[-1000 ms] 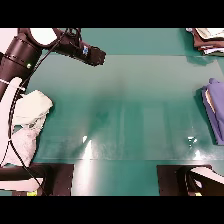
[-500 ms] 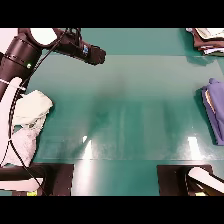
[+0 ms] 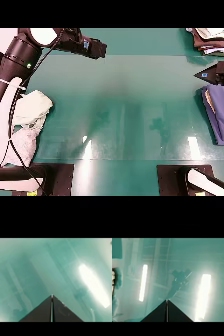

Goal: Fold the shirts.

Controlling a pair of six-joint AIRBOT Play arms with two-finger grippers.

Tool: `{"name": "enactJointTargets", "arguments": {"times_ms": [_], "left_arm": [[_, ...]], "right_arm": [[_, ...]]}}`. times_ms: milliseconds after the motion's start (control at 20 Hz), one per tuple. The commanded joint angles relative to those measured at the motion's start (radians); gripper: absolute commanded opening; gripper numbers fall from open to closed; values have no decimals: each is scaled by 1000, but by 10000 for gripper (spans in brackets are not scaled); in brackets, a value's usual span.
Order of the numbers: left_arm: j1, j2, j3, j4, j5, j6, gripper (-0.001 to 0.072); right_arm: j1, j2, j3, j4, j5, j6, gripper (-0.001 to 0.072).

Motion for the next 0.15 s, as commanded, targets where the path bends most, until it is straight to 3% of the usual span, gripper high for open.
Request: {"name": "enactJointTargets", "arguments": {"times_ms": [0, 100], "left_arm": [[0, 0, 0, 0, 33, -1, 29], [0, 0, 0, 0, 34, 0, 28]], "right_arm": [[33, 0, 0, 3, -1, -8, 17], [33, 0, 0, 3, 2, -8, 17]]}}
